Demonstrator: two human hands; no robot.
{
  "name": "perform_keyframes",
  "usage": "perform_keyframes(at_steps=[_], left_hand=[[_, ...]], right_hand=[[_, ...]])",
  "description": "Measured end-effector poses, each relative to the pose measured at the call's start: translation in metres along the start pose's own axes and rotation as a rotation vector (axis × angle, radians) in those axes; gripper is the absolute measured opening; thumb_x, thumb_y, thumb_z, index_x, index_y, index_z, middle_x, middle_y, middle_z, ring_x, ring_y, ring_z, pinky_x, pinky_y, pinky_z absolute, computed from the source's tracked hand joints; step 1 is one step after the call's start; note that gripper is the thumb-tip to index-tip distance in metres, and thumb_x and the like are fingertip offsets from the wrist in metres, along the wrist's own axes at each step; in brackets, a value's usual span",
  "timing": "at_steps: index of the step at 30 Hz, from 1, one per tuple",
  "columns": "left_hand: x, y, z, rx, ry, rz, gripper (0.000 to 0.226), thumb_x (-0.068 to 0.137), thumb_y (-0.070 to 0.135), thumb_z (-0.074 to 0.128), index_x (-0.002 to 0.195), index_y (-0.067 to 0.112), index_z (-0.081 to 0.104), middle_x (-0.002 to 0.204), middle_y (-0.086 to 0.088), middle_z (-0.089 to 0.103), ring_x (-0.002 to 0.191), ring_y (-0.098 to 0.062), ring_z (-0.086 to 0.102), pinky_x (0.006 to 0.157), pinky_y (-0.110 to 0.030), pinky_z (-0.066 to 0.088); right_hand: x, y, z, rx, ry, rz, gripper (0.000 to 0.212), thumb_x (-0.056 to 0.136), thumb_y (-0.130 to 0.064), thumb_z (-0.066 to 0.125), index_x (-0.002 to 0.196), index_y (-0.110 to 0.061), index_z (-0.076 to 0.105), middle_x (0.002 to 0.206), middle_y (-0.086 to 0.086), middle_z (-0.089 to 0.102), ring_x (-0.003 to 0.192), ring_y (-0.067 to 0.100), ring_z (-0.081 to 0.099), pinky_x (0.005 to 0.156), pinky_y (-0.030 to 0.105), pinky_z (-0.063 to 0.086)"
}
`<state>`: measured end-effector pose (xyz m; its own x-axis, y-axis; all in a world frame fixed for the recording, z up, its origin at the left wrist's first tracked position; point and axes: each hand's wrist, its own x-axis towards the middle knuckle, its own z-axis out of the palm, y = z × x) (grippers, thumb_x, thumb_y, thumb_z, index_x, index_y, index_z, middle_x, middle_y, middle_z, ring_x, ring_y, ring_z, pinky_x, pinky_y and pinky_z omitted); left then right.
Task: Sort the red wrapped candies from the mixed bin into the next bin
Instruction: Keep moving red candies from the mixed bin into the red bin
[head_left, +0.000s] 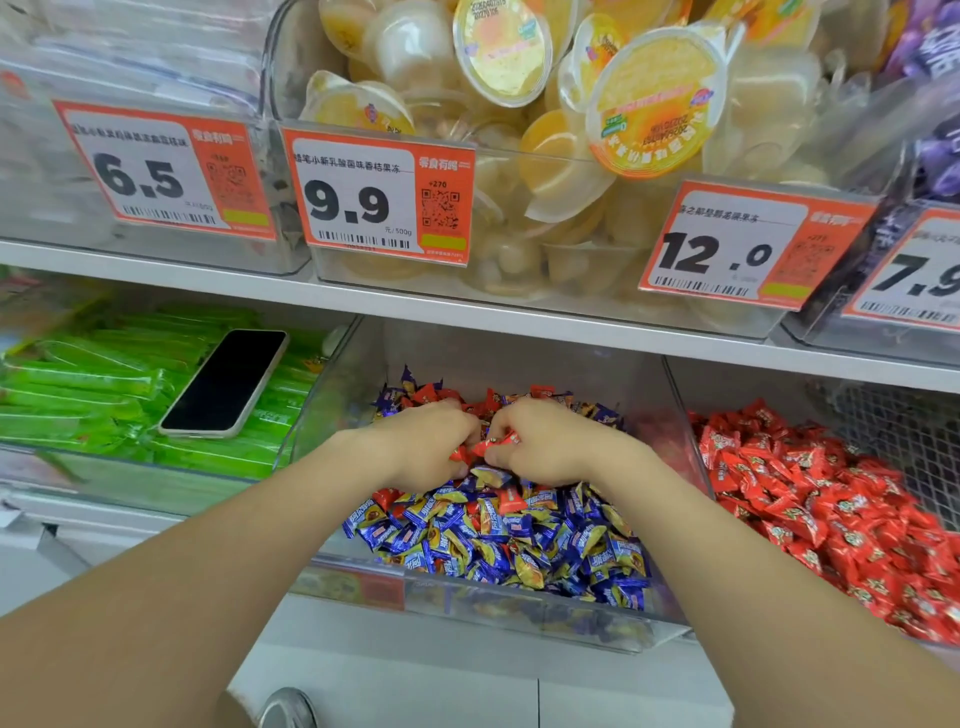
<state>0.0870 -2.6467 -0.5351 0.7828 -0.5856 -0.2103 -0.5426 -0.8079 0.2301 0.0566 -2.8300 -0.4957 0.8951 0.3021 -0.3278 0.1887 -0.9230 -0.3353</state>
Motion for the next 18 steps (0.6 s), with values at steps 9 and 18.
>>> perform_keyframes(at_steps=[9, 18], left_hand=[[-0.01, -0.003, -0.021, -0.283, 0.16, -0.036, 0.004, 0.101, 0.027, 0.066, 0.097, 0.029, 0.067, 0.102, 0.015, 0.067, 0.097, -0.007, 0.064, 0.09, -0.031, 0.051], [-0.047, 0.063, -0.043, -1.338, 0.107, -0.098, 0.009, 0.103, 0.014, 0.066, 0.108, 0.009, 0.06, 0.07, -0.009, 0.054, 0.058, -0.015, 0.051, 0.049, -0.023, 0.04]], right_hand=[[-0.037, 0.008, -0.021, 0.597, 0.234, 0.277, 0.029, 0.097, -0.035, 0.07, 0.118, -0.016, 0.071, 0.11, 0.013, 0.073, 0.096, 0.032, 0.073, 0.071, 0.037, 0.051], [-0.118, 0.022, -0.036, 0.728, 0.334, 0.14, 0.019, 0.099, -0.033, 0.063, 0.095, -0.033, 0.082, 0.078, 0.006, 0.054, 0.062, 0.02, 0.042, 0.053, 0.029, 0.035]])
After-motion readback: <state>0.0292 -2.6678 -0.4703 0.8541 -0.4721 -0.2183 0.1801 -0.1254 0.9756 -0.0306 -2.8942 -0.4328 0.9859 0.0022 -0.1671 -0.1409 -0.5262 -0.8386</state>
